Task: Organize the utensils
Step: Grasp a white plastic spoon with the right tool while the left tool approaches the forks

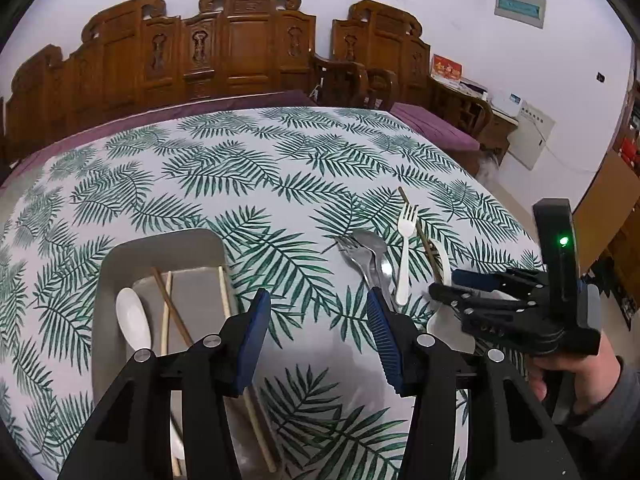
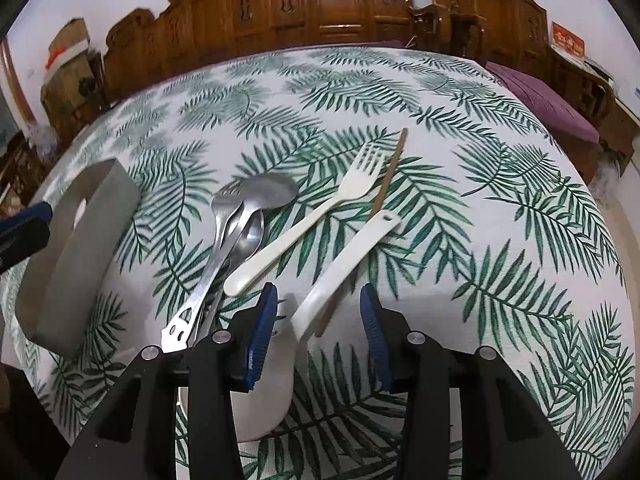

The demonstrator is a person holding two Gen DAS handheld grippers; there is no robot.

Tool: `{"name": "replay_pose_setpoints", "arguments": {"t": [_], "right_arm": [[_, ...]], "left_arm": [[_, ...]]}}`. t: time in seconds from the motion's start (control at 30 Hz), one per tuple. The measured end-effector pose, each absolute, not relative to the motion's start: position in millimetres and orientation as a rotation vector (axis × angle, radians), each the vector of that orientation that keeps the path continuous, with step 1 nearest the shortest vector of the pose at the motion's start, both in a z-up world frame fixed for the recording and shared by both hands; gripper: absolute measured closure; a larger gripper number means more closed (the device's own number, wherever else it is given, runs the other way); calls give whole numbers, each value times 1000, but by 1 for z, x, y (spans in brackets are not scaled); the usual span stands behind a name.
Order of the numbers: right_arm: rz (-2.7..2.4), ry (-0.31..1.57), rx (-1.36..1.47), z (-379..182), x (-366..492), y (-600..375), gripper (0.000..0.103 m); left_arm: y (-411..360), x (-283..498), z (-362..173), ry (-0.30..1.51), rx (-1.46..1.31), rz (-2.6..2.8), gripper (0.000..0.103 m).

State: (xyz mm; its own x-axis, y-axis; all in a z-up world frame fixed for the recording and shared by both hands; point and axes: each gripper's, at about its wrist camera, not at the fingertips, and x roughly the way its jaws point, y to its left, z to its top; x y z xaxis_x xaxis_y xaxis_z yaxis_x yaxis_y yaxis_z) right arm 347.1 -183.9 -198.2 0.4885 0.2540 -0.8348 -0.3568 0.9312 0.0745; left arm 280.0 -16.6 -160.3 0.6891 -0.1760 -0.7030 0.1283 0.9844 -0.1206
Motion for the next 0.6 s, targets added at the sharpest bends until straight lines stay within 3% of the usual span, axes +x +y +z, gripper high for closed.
{"name": "replay_pose_setpoints", "arguments": {"t": [0.1, 0.23, 0.33, 0.6], "right_arm": [[370, 1006, -140, -201, 347, -181, 62], [376, 1008, -144, -201, 346, -185, 92], [392, 996, -139, -197, 345, -191, 96], [401, 935, -74, -179, 348, -211, 96]], "left_arm": [[-21, 280, -163, 799, -62, -173, 56], [-29, 282, -168, 811, -54, -183, 56], [-37, 282, -171, 819, -38, -192, 56], [-58, 282, -179, 837, 3, -216, 57]]}}
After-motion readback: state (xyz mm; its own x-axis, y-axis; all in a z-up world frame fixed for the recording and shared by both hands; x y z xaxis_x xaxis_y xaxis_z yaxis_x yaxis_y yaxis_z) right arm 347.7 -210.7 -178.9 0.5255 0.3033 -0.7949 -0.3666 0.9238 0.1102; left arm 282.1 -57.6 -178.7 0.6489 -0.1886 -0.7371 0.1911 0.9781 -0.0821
